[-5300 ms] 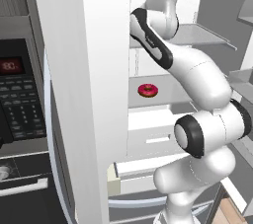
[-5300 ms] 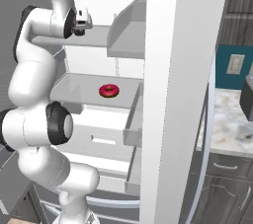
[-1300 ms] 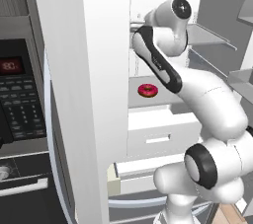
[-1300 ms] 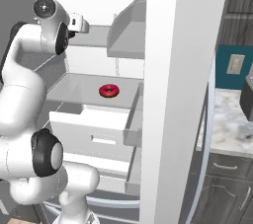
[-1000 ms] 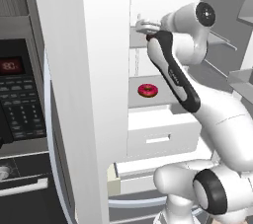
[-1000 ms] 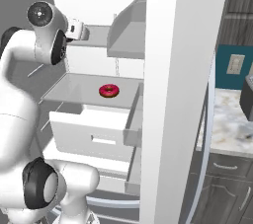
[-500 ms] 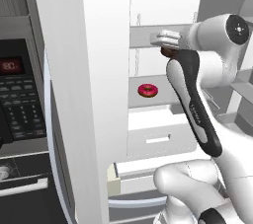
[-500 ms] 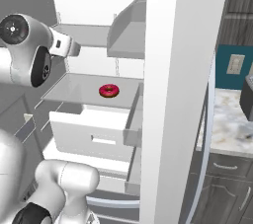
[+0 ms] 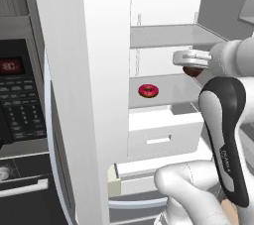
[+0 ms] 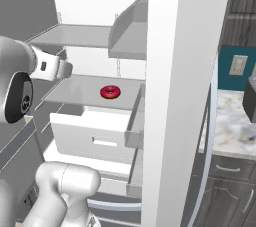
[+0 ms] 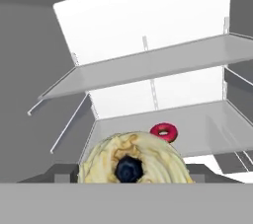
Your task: Take the cupcake and donut from the fridge and place them on the empty tray on the dining counter.
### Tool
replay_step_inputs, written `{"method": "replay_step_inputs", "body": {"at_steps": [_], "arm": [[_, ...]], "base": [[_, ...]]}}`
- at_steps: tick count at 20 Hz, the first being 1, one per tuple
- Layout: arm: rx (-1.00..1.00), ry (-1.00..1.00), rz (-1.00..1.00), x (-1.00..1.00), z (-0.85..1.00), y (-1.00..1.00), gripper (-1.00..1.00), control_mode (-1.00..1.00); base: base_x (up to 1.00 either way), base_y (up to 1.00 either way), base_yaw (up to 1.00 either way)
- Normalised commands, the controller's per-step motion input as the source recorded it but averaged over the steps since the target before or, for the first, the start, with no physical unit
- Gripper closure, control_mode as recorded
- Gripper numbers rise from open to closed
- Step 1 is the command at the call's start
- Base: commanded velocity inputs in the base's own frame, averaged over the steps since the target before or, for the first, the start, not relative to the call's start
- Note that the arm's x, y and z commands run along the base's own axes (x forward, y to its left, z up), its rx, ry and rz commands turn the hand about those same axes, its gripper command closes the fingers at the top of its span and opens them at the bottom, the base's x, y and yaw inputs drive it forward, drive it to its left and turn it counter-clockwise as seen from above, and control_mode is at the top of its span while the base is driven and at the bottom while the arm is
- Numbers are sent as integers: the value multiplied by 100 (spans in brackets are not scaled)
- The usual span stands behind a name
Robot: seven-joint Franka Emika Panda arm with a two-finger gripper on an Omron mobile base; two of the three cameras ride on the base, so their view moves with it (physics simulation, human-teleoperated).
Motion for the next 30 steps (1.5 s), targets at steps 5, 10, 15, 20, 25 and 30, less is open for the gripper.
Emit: {"method": "replay_step_inputs", "body": {"at_steps": [5, 10, 15, 20, 25, 30], "arm": [[0, 0, 0, 0, 0, 0, 100, 100], [0, 0, 0, 0, 0, 0, 100, 100], [0, 0, 0, 0, 0, 0, 100, 100], [0, 0, 0, 0, 0, 0, 100, 100], [0, 0, 0, 0, 0, 0, 100, 100], [0, 0, 0, 0, 0, 0, 100, 100]], "base": [[-100, -22, 0], [-100, 0, 0], [-100, 0, -2], [-65, 16, -69], [-5, 1, -99], [0, 0, -100]]}}
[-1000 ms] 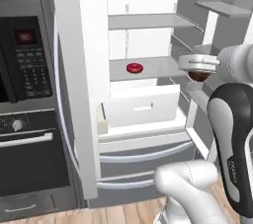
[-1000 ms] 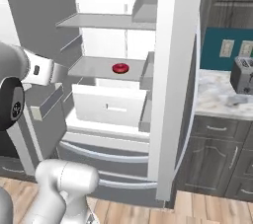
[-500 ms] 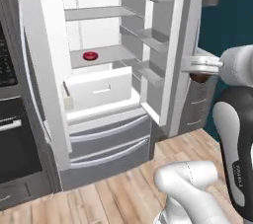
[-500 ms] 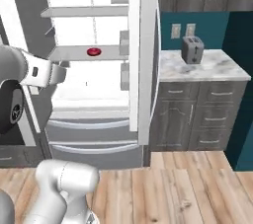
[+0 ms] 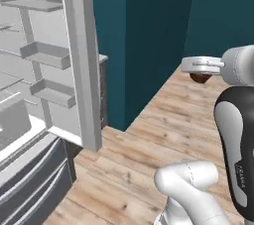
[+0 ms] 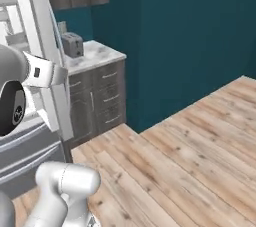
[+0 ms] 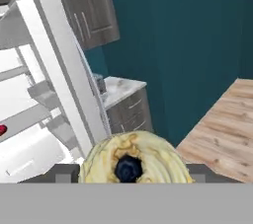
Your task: Take the cupcake and donut from the fridge and place them on the empty tray on the dining counter.
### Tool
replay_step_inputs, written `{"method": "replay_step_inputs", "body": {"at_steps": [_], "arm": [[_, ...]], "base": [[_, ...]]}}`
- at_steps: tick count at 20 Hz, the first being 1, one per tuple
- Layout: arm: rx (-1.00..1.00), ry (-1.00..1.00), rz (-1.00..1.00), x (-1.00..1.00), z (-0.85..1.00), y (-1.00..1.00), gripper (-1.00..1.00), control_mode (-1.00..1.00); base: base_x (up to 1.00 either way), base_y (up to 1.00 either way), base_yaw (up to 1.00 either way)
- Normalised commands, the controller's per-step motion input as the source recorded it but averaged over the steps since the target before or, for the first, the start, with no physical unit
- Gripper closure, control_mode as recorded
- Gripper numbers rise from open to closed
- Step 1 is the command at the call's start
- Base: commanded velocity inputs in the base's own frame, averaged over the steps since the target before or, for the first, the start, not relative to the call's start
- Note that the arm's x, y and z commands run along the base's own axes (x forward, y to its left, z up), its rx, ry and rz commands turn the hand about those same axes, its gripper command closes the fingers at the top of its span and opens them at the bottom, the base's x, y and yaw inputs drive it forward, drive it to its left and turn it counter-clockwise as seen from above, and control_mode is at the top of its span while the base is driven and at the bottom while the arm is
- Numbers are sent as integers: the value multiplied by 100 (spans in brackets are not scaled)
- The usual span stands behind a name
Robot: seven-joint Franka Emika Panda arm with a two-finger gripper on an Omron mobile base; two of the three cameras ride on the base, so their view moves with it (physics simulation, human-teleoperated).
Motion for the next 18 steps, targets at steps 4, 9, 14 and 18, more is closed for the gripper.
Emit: {"method": "replay_step_inputs", "body": {"at_steps": [4, 9, 14, 18], "arm": [[0, 0, 0, 0, 0, 0, 100, 100], [0, 0, 0, 0, 0, 0, 100, 100], [0, 0, 0, 0, 0, 0, 100, 100], [0, 0, 0, 0, 0, 0, 100, 100]], "base": [[0, 0, -100], [0, 0, -100], [31, 39, -82], [100, 100, -33]]}}
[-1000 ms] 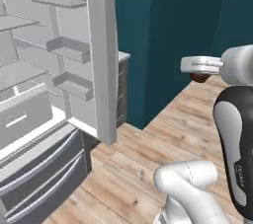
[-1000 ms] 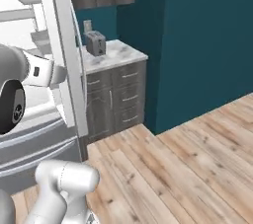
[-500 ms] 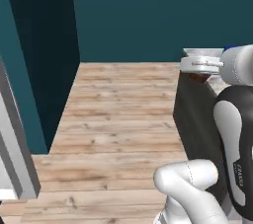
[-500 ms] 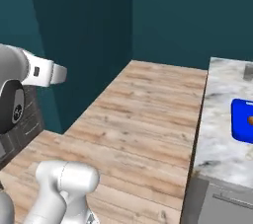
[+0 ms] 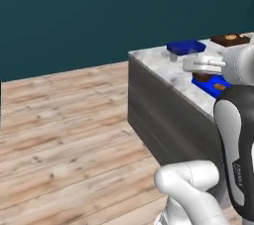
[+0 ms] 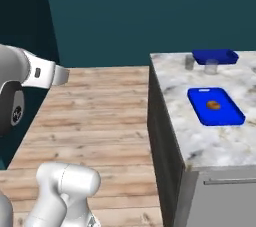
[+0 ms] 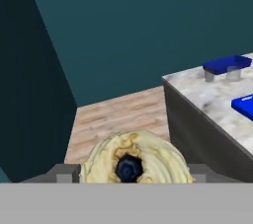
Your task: Take the cupcake and donut from the fridge and place them on the empty tray on the dining counter.
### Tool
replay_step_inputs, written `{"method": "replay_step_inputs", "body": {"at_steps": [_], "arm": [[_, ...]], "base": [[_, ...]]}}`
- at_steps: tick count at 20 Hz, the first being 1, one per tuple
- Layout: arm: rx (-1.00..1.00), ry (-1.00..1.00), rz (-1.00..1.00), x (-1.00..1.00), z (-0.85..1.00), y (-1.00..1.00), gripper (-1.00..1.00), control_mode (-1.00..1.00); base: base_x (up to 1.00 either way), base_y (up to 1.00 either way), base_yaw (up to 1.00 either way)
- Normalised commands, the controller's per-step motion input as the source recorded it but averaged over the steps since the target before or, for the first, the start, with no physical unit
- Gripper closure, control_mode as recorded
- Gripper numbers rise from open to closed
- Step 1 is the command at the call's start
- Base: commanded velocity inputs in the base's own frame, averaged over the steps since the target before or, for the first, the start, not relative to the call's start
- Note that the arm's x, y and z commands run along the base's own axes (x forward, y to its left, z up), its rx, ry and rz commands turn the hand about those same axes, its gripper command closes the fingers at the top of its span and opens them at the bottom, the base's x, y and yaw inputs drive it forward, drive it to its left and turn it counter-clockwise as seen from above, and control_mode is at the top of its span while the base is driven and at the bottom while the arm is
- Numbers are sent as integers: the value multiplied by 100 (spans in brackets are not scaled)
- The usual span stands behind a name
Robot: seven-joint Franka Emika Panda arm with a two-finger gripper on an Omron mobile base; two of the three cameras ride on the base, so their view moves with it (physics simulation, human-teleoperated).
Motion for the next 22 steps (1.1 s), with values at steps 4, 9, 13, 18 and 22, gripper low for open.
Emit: {"method": "replay_step_inputs", "body": {"at_steps": [4, 9, 13, 18, 22], "arm": [[0, 0, 0, 0, 0, 0, 100, 100], [0, 0, 0, 0, 0, 0, 100, 100], [0, 0, 0, 0, 0, 0, 100, 100], [0, 0, 0, 0, 0, 0, 100, 100], [0, 0, 0, 0, 0, 0, 100, 100]], "base": [[100, 94, -10], [100, 12, 11], [100, -14, 18], [100, -22, 20], [100, -64, 36]]}}
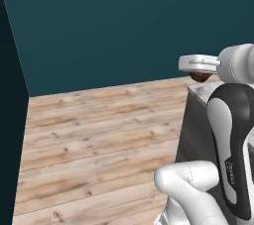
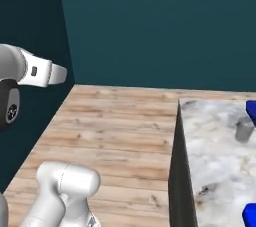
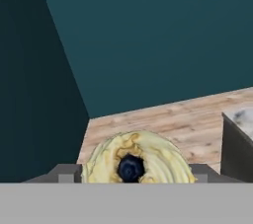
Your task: Take the cupcake and donut from the fridge and place them on the empty tray on the dining counter.
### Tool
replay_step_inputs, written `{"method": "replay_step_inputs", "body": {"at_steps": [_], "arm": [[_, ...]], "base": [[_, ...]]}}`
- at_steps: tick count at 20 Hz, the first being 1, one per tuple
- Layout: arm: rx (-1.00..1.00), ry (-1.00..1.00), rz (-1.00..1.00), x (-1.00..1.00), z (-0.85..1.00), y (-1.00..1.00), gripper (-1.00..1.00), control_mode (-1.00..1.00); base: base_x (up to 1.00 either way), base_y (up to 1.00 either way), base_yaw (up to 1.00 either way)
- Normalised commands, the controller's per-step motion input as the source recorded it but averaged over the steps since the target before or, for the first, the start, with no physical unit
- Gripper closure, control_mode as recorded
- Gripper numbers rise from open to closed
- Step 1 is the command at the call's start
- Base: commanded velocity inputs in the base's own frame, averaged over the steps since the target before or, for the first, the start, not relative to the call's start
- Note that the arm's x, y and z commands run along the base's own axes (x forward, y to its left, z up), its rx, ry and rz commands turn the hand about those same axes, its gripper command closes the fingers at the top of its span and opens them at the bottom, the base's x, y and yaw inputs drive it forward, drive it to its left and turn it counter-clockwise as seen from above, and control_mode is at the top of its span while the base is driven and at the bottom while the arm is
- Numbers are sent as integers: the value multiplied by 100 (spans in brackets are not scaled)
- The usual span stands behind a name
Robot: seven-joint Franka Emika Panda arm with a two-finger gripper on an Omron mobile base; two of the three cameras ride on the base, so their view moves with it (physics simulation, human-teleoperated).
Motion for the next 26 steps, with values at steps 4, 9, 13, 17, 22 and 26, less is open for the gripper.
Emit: {"method": "replay_step_inputs", "body": {"at_steps": [4, 9, 13, 17, 22, 26], "arm": [[0, 0, 0, 0, 0, 0, 100, 100], [0, 0, 0, 0, 0, 0, 100, 100], [0, 0, 0, 0, 0, 0, 100, 100], [0, 0, 0, 0, 0, 0, 100, 100], [0, 0, 0, 0, 0, 0, 100, 100], [0, 0, 0, 0, 0, 0, 100, 100]], "base": [[100, -31, 18], [100, -5, -15], [67, 40, -79], [33, 32, -95], [73, 64, -82], [91, 79, -75]]}}
